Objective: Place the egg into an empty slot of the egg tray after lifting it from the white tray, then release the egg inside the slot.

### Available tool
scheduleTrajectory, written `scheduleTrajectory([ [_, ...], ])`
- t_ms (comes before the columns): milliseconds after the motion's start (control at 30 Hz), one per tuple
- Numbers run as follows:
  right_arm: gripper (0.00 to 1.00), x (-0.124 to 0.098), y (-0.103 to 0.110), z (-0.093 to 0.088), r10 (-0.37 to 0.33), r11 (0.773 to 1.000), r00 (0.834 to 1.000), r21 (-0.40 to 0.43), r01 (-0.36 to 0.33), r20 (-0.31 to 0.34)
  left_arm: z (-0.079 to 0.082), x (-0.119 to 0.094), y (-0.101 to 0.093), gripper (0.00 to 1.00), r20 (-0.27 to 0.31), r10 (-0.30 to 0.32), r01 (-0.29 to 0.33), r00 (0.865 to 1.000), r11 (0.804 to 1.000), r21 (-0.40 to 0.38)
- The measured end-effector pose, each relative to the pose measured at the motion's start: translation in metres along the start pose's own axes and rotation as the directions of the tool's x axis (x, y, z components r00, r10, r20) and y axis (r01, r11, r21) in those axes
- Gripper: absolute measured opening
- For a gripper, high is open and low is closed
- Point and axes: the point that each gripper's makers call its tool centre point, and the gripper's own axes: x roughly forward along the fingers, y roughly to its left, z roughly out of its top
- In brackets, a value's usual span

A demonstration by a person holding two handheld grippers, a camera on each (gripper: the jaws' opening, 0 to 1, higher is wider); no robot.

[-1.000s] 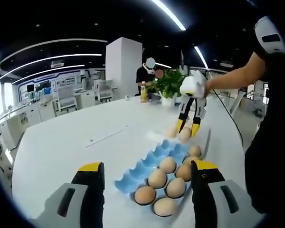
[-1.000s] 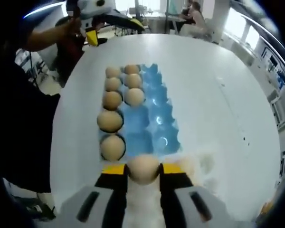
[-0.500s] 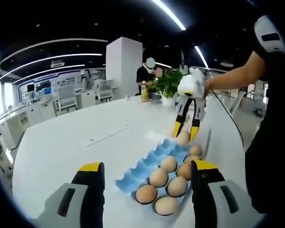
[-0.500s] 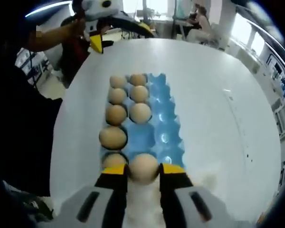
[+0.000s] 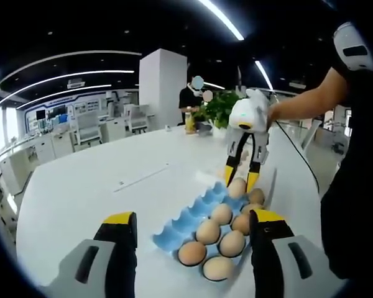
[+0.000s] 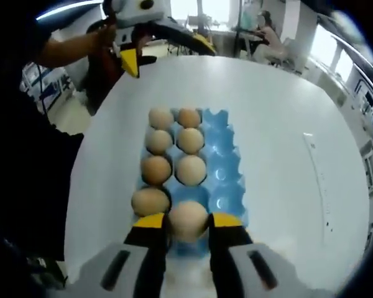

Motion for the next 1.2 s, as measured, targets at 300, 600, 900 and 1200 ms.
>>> scheduleTrajectory([
  [300,0.26,0.011,0.001,0.006,0.015,1.0,1.0,-0.02,-0.015,-0.006,0.001,-0.001,0.0,0.75,0.001,-0.003,0.003,1.0,1.0,-0.002],
  [600,0.26,0.02,-0.001,0.006,0.02,0.999,1.0,-0.034,-0.02,-0.019,0.001,-0.002,0.0,0.74,0.003,-0.001,0.001,1.0,1.0,-0.001],
  [900,0.26,0.027,-0.002,0.003,0.032,0.999,0.999,-0.036,-0.034,-0.036,-0.001,-0.001,0.0,0.74,-0.003,-0.002,0.002,1.0,1.0,0.0],
  [1200,0.26,0.033,-0.004,0.001,0.035,0.998,0.998,-0.041,-0.037,-0.043,-0.001,-0.001,-0.002,0.73,-0.004,-0.011,0.011,1.0,1.0,-0.003],
])
